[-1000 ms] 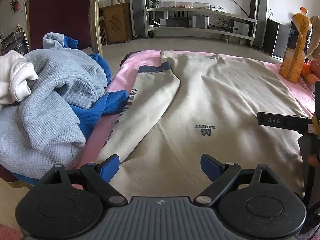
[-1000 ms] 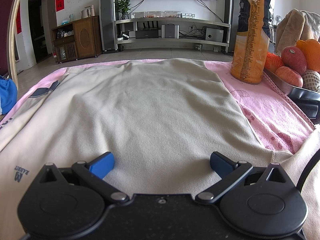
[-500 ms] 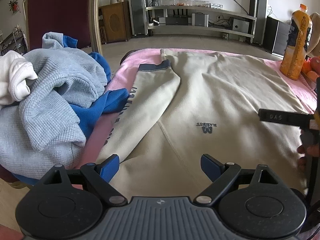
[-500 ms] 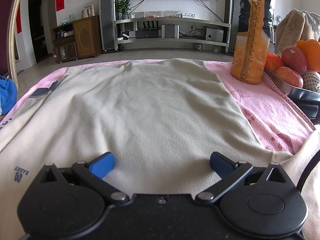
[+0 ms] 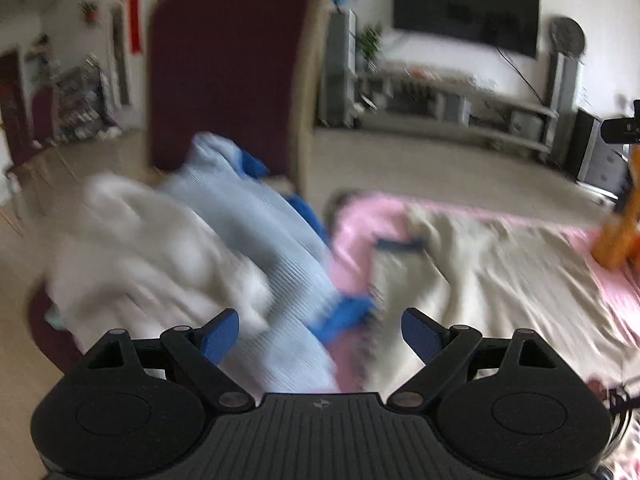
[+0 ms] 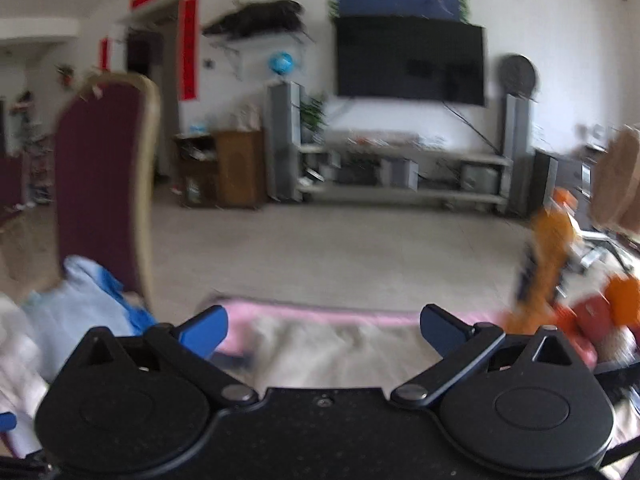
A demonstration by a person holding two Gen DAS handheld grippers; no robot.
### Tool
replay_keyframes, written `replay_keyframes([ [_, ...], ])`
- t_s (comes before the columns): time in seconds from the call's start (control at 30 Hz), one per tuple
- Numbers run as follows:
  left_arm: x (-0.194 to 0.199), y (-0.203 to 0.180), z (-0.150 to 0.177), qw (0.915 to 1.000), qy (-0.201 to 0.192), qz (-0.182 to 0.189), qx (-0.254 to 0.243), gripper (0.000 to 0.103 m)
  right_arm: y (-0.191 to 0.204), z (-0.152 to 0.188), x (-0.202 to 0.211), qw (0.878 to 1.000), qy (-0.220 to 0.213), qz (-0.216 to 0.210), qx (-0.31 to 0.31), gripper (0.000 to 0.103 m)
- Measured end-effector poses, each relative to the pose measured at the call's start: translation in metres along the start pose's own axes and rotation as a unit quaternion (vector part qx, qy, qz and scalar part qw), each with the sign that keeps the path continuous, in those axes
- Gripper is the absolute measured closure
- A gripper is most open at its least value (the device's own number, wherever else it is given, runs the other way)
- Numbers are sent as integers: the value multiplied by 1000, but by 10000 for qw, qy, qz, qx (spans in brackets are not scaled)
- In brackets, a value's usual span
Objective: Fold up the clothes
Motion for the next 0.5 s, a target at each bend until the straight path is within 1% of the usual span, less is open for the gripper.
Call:
replay_keyframes([
  [0.03, -3, 7, -7, 10000, -46, -65, 28, 14, 11, -8, -7, 9999, 61, -119, 53, 0],
  [0.1, -10, 21, -20, 9997, -137, -196, 83, 14, 35, -14, -28, 9983, 321, -344, 336, 0],
  [0.2, -24, 40, -36, 9989, -225, -364, 194, 17, 64, -2, -69, 9951, 811, -180, 540, 0],
  [0.27, -42, 45, -37, 9986, -125, -384, 351, 21, 76, 11, -100, 9899, 1303, -339, 442, 6],
  [0.3, -49, 47, -36, 9984, -79, -363, 432, 23, 83, 20, -118, 9861, 1561, -421, 389, 17],
  [0.33, -57, 48, -35, 9982, -31, -331, 508, 28, 89, 29, -132, 9825, 1775, -429, 364, 34],
  [0.37, -64, 49, -32, 9979, -1, -314, 560, 30, 95, 38, -147, 9785, 1987, -435, 340, 49],
  [0.43, -74, 52, -27, 9974, -2, -310, 643, 30, 108, 58, -176, 9677, 2421, -657, 256, 62],
  [0.5, -79, 57, -22, 9968, -81, -351, 717, 30, 120, 78, -199, 9605, 2673, -765, 137, 63],
])
Point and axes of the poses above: each gripper's, at about its wrist camera, not at the fingertips, and x roughly against the way its jaws point, y to its left, z to its underside, the point moved 2 cm from there along -x, roughly the way its jaws point, and after that the axes turned 8 degrees about -y, right-handed, at the moved point
